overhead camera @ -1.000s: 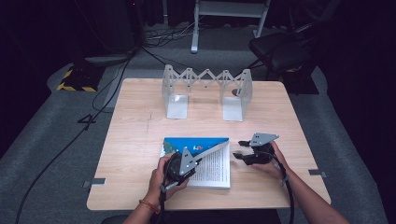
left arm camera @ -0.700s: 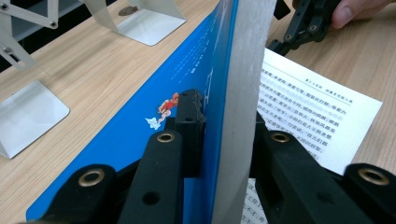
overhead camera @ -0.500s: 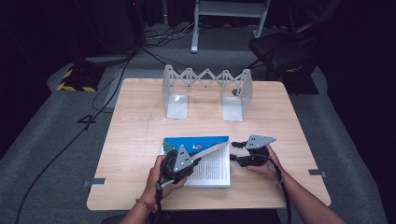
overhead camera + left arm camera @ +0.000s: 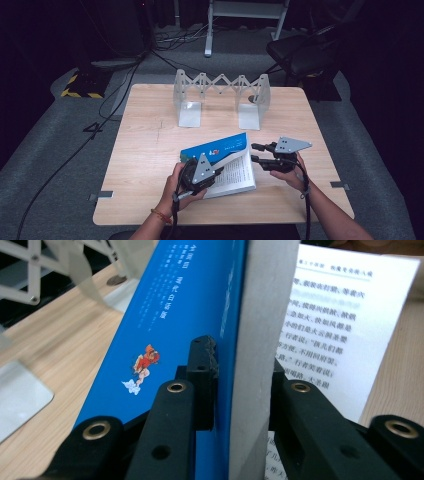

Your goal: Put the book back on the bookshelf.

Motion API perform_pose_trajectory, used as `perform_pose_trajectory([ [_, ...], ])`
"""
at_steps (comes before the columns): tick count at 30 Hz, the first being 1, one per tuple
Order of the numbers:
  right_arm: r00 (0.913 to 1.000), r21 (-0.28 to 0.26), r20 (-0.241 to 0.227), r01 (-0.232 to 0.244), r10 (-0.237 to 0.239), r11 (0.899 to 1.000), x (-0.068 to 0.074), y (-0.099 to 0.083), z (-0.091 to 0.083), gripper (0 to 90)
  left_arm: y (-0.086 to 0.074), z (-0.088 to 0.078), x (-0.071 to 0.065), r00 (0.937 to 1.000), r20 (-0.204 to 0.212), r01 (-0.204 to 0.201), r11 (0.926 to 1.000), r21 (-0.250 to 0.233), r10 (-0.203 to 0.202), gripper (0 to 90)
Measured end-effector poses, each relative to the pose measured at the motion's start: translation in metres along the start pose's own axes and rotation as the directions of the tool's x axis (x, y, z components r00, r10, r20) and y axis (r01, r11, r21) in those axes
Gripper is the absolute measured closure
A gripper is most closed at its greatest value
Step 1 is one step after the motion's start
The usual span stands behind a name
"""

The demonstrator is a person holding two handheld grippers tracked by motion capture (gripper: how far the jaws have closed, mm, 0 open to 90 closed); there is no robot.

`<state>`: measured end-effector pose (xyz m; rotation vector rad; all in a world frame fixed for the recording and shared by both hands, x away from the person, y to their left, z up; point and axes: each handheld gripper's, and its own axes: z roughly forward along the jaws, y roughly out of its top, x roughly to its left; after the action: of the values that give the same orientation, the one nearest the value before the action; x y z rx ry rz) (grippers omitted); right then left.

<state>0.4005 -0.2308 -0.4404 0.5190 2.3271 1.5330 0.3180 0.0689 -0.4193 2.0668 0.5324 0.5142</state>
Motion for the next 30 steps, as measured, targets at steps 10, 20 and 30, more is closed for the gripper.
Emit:
perform_pose_trajectory([
  [10, 0.9978, -0.014, 0.066, -0.007, 0.008, 1.000, -0.012, 0.002, -0.022, 55.9, 0.023, 0.021, 0.005, 0.9947, 0.098, -0.034, 0.9993, 0.017, 0.033, 74.7],
  [20, 0.9955, -0.049, 0.090, 0.036, -0.031, 0.998, -0.005, 0.018, -0.036, 58.6, 0.013, 0.010, 0.006, 0.9913, 0.131, 0.020, 0.9914, -0.129, -0.003, 72.9],
  [30, 0.9978, -0.082, 0.052, 0.044, -0.040, 0.996, 0.013, 0.045, -0.029, 53.7, -0.009, -0.017, 0.013, 0.9936, 0.105, 0.062, 0.9768, -0.205, -0.041, 73.3],
])
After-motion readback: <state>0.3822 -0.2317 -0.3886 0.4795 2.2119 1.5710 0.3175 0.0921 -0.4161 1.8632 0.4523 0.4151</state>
